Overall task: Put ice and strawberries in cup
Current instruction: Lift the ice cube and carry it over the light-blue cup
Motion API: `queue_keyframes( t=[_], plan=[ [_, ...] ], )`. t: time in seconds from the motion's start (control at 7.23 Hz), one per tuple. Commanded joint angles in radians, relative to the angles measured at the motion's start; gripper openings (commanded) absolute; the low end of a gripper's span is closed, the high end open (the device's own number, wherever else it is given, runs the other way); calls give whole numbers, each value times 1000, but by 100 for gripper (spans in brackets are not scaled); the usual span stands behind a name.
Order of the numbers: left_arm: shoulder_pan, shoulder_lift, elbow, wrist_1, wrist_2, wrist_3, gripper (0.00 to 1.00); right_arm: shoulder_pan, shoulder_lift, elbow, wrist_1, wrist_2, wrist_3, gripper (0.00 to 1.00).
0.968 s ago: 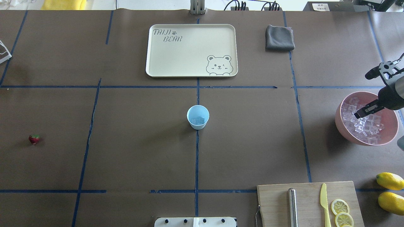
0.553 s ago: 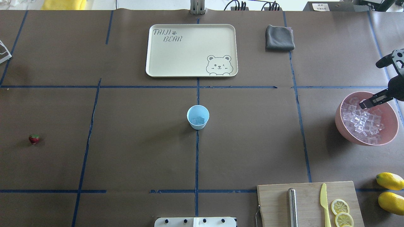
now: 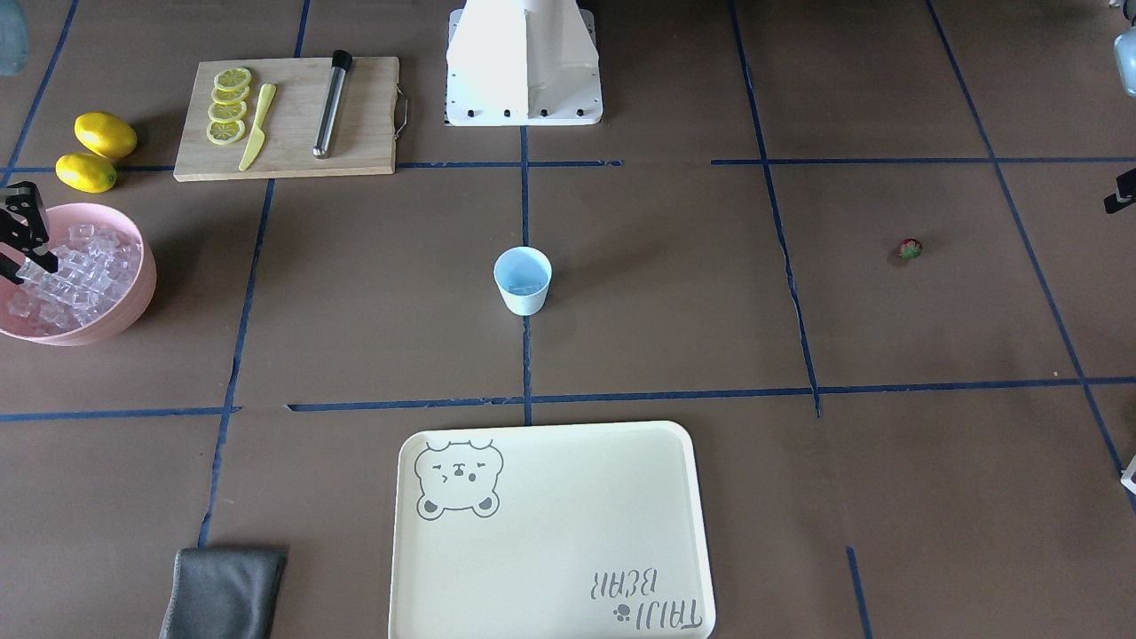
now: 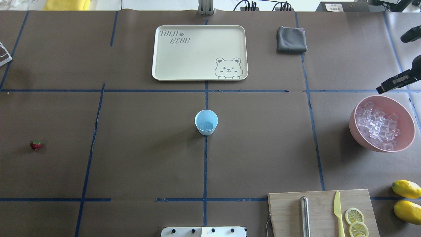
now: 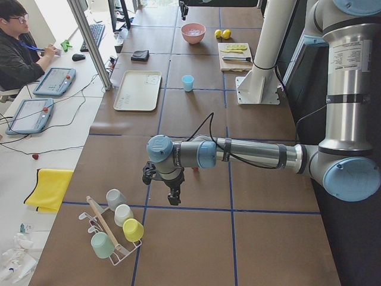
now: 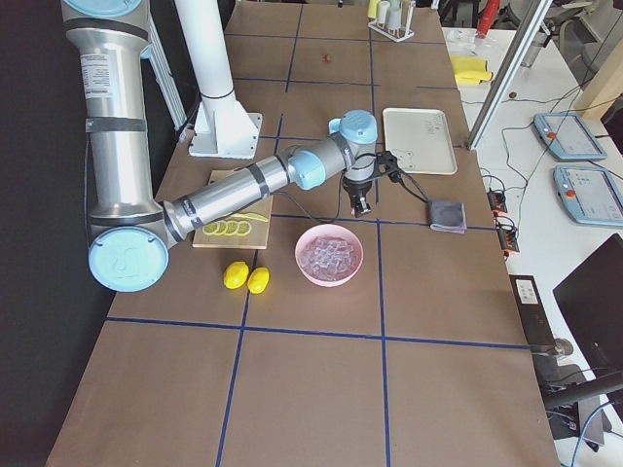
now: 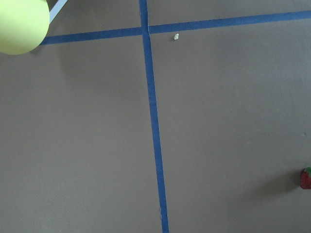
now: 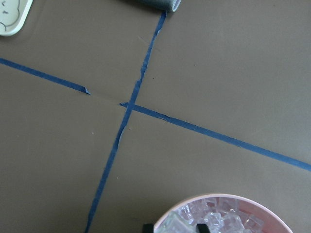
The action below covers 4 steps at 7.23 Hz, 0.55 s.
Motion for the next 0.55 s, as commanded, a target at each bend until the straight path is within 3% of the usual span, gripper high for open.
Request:
queue_keyframes(
  t=[0.0,0.41],
  plan=[
    [0,0,-1,0,-1,0,100,-114,158,12,-68,-34,238,0],
    [0,-3,5,0,0,2,100,-440,417,-60,-86,-259,615,0]
  ],
)
